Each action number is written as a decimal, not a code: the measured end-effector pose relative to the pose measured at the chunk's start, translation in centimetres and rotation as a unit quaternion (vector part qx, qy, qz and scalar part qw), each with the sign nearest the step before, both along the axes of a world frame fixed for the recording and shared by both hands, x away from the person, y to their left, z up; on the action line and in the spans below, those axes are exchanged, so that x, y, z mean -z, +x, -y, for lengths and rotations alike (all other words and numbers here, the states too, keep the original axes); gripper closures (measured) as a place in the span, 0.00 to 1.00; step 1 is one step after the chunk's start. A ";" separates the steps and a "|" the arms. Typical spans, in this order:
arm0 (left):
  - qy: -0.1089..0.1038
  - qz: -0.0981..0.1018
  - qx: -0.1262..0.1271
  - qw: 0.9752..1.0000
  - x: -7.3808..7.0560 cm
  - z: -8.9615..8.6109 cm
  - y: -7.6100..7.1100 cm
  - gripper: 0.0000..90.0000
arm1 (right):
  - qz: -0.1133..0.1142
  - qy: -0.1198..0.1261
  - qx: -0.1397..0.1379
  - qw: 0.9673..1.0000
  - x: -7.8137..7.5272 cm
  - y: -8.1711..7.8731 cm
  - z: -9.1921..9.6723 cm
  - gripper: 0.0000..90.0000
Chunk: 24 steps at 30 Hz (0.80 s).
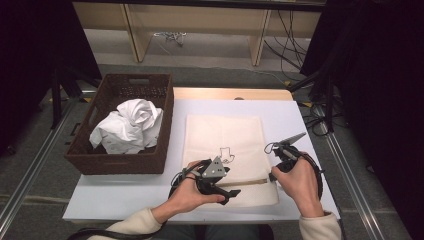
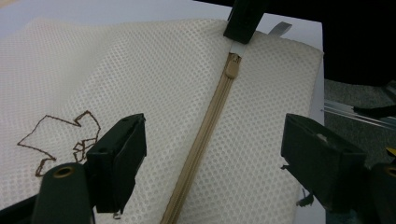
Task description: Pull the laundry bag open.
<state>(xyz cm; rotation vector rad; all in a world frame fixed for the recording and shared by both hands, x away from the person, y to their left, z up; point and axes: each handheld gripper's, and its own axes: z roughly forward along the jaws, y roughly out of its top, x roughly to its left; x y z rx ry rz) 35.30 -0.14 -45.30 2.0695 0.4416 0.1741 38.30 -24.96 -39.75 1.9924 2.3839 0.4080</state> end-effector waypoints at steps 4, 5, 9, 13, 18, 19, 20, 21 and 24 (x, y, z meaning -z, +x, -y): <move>-0.009 0.007 0.005 1.000 -0.2 0.6 0.0 0.23 | 0.000 -0.001 0.005 1.000 0.0 0.0 -0.1 0.94; -0.001 0.010 0.011 1.000 -0.3 0.7 0.0 0.23 | 0.001 -0.001 0.004 1.000 0.0 0.0 -0.1 0.94; 0.001 0.015 0.025 1.000 -0.4 1.5 -0.1 0.23 | 0.000 0.000 -0.001 1.000 0.0 0.0 0.0 0.94; 0.000 0.016 0.033 0.999 -0.1 2.3 0.1 0.25 | 0.015 -0.001 -0.021 1.000 0.2 0.1 0.3 0.94; 0.002 0.009 0.047 0.999 0.3 3.1 0.1 0.26 | 0.024 -0.001 -0.023 0.999 0.5 0.2 0.4 0.94; 0.000 0.008 0.051 0.999 0.5 3.4 0.0 0.26 | 0.020 0.001 -0.019 1.000 0.4 0.2 0.3 0.94; 0.002 0.008 0.053 0.999 0.6 3.6 0.1 0.26 | 0.022 -0.002 -0.026 0.999 0.4 0.2 0.4 0.94; 0.002 0.008 0.053 0.999 0.6 3.6 0.1 0.27 | 0.021 -0.003 -0.026 0.999 0.4 0.2 0.4 0.94; 0.006 0.010 0.062 0.998 0.6 4.1 0.1 0.28 | 0.021 -0.002 -0.020 1.000 0.4 0.2 0.3 0.94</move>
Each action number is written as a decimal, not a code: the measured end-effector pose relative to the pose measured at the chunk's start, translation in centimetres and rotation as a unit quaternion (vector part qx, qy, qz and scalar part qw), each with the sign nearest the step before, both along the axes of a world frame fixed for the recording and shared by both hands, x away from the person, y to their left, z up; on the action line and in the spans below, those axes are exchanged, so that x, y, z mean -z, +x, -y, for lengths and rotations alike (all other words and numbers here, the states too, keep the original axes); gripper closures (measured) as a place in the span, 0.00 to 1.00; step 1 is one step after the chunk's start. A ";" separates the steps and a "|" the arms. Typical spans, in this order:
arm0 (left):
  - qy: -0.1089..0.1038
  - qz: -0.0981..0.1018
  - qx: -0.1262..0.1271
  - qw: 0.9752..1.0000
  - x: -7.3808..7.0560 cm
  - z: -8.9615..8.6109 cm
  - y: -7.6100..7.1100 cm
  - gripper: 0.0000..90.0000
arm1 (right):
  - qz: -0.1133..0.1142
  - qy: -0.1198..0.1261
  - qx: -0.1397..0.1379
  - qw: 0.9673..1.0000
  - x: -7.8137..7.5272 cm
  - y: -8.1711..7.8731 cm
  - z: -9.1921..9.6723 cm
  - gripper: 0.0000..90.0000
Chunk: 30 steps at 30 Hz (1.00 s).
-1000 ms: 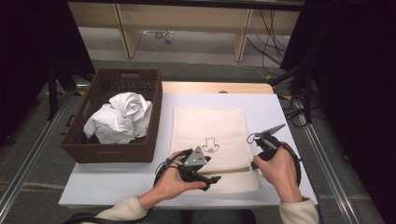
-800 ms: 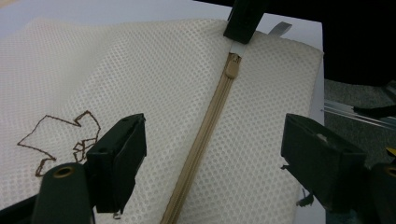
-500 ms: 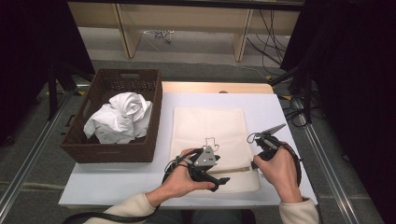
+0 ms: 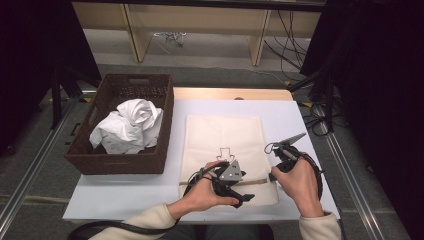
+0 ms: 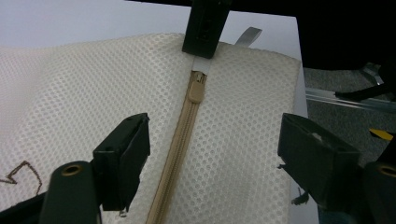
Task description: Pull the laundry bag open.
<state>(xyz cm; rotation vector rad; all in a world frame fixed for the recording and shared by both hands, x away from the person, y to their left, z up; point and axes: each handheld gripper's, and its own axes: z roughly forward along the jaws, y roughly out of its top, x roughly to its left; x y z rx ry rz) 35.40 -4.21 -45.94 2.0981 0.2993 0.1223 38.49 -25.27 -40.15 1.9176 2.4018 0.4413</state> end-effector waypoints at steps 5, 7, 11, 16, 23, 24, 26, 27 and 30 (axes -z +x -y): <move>0.000 -0.001 0.004 1.000 -0.1 0.8 0.2 0.30 | -0.007 0.002 0.012 1.000 -0.2 -0.1 -0.1 0.94; 0.000 -0.001 0.005 1.000 -0.1 1.0 0.2 0.30 | -0.006 0.002 0.008 1.000 -0.2 -0.1 0.0 0.94; -0.004 -0.015 0.013 1.000 0.0 1.8 0.3 0.30 | -0.004 0.003 0.010 1.000 -0.1 -0.1 0.0 0.94; -0.002 -0.018 0.019 1.000 0.4 2.7 0.5 0.33 | -0.020 0.004 0.019 1.000 -0.4 -0.3 -0.2 0.94; -0.007 -0.029 0.014 0.999 0.8 3.3 0.9 0.40 | -0.020 0.004 0.021 1.000 -0.4 -0.3 -0.2 0.94; -0.006 -0.028 0.014 0.999 0.8 3.3 1.0 0.40 | -0.021 0.004 0.021 1.000 -0.4 -0.3 -0.3 0.94; -0.007 -0.029 0.015 0.999 0.9 3.5 1.2 0.41 | -0.021 0.002 0.020 1.000 -0.4 -0.3 -0.3 0.94; -0.007 -0.029 0.015 0.999 0.9 3.5 1.2 0.42 | -0.021 0.003 0.020 1.000 -0.4 -0.3 -0.3 0.94; -0.014 -0.041 0.016 0.999 1.1 3.9 1.3 0.44 | -0.020 0.003 0.021 1.000 -0.3 -0.2 -0.3 0.94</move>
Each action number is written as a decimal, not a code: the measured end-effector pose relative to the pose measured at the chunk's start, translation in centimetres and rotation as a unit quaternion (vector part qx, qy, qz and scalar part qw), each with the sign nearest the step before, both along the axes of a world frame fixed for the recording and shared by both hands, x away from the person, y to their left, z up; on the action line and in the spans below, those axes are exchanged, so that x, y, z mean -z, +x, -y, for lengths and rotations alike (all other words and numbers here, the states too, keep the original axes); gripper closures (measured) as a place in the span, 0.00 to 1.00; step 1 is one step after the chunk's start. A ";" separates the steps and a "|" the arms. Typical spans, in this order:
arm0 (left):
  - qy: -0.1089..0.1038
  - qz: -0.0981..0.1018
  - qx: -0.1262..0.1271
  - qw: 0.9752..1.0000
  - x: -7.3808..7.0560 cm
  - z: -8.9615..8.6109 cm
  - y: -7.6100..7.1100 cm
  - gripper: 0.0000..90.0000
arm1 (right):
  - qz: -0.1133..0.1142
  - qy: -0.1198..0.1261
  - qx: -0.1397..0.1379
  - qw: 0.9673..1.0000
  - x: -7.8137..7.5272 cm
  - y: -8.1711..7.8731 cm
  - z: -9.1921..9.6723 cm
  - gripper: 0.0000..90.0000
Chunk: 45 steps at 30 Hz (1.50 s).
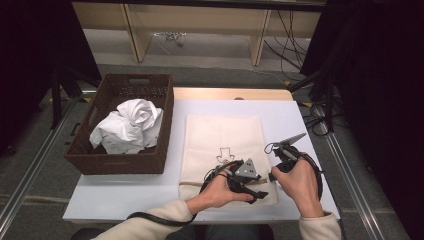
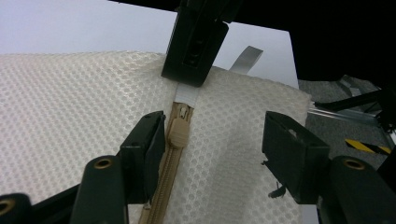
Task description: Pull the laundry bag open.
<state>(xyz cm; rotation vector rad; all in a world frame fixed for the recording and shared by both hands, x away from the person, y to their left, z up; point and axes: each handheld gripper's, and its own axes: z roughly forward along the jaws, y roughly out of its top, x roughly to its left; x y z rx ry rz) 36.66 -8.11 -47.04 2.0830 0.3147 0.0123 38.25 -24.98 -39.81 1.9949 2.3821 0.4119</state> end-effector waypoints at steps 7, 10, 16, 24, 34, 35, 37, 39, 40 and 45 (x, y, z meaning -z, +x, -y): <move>-0.006 0.002 0.006 1.000 -0.2 0.4 -0.3 0.48 | 0.018 -0.001 -0.011 1.000 0.3 0.1 0.2 0.94; -0.001 0.006 0.005 1.000 -0.3 0.4 -0.3 0.50 | 0.013 -0.001 -0.007 1.000 0.2 0.1 0.2 0.94; 0.001 -0.008 -0.015 1.000 -0.1 0.3 0.2 0.60 | 0.022 -0.001 -0.015 1.000 0.3 0.2 0.3 0.94; 0.000 -0.019 -0.034 0.999 0.0 0.4 0.4 0.76 | 0.021 -0.001 -0.024 0.999 0.3 0.2 0.4 0.94; -0.006 -0.050 -0.050 0.997 0.2 0.4 0.7 0.85 | 0.001 0.006 0.010 1.000 -0.1 -0.1 -0.1 0.94; -0.011 -0.057 -0.048 0.997 0.3 0.4 0.7 0.85 | 0.001 0.002 0.006 1.000 -0.2 -0.1 -0.2 0.94; -0.007 -0.057 -0.050 0.997 0.2 0.4 0.8 0.85 | -0.001 -0.001 0.008 1.000 -0.2 -0.1 -0.2 0.94; -0.007 -0.060 -0.055 0.997 0.2 0.5 0.8 0.85 | 0.002 0.002 0.004 1.000 0.0 0.0 -0.2 0.94; -0.008 -0.067 -0.058 0.996 0.2 0.5 0.7 0.85 | 0.004 0.001 0.001 1.000 0.0 0.0 -0.1 0.94; -0.010 -0.078 -0.061 0.995 0.1 0.5 0.8 0.84 | 0.005 0.003 -0.001 1.000 0.0 0.0 0.0 0.94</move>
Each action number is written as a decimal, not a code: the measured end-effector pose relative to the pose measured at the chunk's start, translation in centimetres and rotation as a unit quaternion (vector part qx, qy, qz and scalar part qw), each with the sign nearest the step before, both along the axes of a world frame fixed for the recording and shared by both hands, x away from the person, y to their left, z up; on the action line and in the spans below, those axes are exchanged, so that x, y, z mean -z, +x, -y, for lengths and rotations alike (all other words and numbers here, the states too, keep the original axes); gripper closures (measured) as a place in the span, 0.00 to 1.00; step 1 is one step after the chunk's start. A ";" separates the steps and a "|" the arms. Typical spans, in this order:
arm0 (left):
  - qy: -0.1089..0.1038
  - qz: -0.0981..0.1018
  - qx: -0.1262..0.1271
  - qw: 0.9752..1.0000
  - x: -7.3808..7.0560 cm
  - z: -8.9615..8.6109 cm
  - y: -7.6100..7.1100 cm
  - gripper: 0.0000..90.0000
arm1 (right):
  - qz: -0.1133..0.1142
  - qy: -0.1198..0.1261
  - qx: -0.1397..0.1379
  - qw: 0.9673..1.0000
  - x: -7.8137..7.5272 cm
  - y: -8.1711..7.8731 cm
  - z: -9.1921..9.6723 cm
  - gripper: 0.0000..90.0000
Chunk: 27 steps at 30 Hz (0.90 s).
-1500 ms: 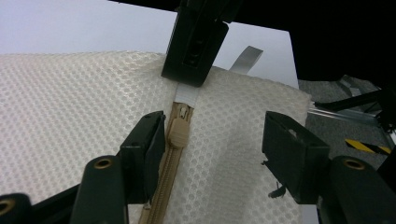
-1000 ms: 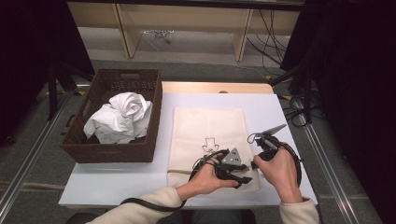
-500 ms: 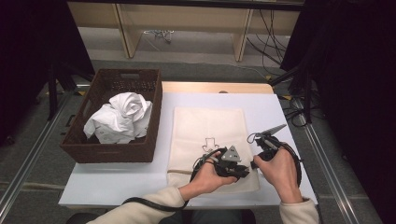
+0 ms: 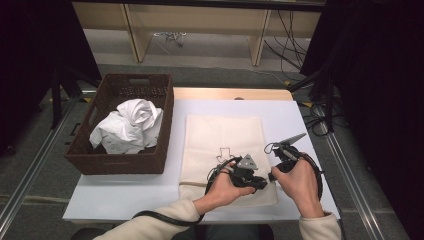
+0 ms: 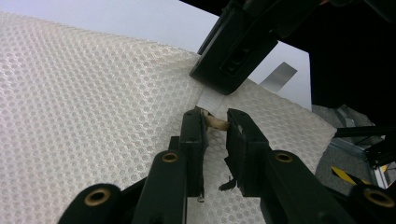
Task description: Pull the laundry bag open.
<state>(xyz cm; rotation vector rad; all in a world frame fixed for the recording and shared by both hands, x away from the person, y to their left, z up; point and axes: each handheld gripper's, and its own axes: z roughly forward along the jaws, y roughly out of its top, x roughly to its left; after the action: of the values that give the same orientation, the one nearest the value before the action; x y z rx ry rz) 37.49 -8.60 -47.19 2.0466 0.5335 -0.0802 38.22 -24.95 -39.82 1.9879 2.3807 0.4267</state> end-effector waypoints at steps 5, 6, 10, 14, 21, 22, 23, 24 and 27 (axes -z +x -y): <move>-0.003 -0.009 0.000 1.000 0.1 0.0 0.1 0.84 | -0.005 -0.001 0.000 1.000 0.0 0.0 0.0 0.94; -0.001 -0.011 0.000 1.000 0.1 0.0 0.2 0.83 | 0.003 -0.003 -0.013 1.000 0.2 0.1 0.2 0.94; 0.001 -0.012 -0.003 1.000 0.0 0.0 0.1 0.87 | -0.007 0.000 -0.001 1.000 0.1 0.0 0.0 0.94; 0.004 -0.021 -0.014 1.000 0.1 0.0 0.3 0.92 | -0.009 -0.003 0.001 1.000 0.1 0.0 -0.1 0.94; 0.009 -0.031 -0.031 0.999 -0.1 -0.2 0.2 0.96 | 0.002 -0.005 -0.013 1.000 0.3 0.1 0.2 0.94; 0.008 -0.032 -0.031 0.999 -0.1 -0.2 0.1 0.96 | 0.008 -0.004 -0.016 1.000 0.4 0.1 0.3 0.94; 0.007 -0.033 -0.028 0.999 -0.1 -0.2 0.1 0.96 | 0.003 -0.001 -0.006 1.000 0.3 0.1 0.2 0.94; 0.007 -0.033 -0.028 0.999 -0.1 -0.2 0.1 0.96 | -0.008 -0.003 0.002 1.000 0.2 0.0 0.0 0.94; 0.006 -0.032 -0.032 0.999 -0.2 -0.1 -0.1 0.96 | -0.012 -0.006 0.001 1.000 0.2 0.1 0.0 0.94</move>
<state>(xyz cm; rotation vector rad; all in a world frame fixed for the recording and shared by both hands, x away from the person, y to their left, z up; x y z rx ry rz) 37.43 -8.46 -46.99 2.0427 0.6401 -0.1056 38.27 -24.98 -40.07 2.0011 2.3895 0.3911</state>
